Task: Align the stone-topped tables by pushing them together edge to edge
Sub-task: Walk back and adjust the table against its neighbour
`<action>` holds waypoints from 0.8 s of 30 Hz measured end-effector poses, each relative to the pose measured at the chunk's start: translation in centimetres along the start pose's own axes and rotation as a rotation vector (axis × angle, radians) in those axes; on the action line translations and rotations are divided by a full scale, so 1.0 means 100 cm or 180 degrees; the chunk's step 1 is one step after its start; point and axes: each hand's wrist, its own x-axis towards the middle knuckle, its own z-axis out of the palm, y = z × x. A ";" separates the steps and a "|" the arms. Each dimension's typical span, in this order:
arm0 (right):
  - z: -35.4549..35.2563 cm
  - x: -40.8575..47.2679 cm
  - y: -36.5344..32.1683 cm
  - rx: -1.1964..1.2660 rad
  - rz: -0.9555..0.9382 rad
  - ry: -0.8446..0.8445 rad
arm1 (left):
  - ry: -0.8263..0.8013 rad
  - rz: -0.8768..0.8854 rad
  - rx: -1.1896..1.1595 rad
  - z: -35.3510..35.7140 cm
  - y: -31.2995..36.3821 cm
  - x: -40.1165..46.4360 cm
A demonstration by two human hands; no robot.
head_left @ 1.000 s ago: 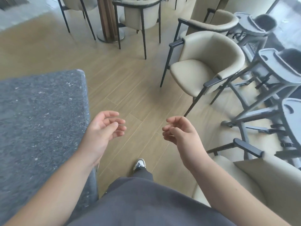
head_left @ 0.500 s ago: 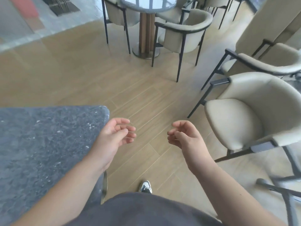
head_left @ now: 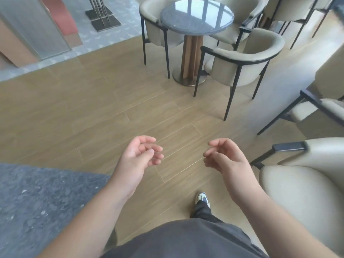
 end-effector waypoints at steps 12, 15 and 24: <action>0.026 0.257 -0.095 -0.0460 0.0053 -0.0942 | 0.1172 0.0029 -0.0359 0.019 0.052 0.153; 0.066 0.289 -0.095 -0.0527 0.0218 -0.1226 | 0.1478 0.0064 -0.0445 -0.010 0.053 0.183; 0.228 0.395 -0.113 -0.0942 0.0256 -0.1702 | 0.1927 0.0063 -0.0715 -0.133 0.070 0.291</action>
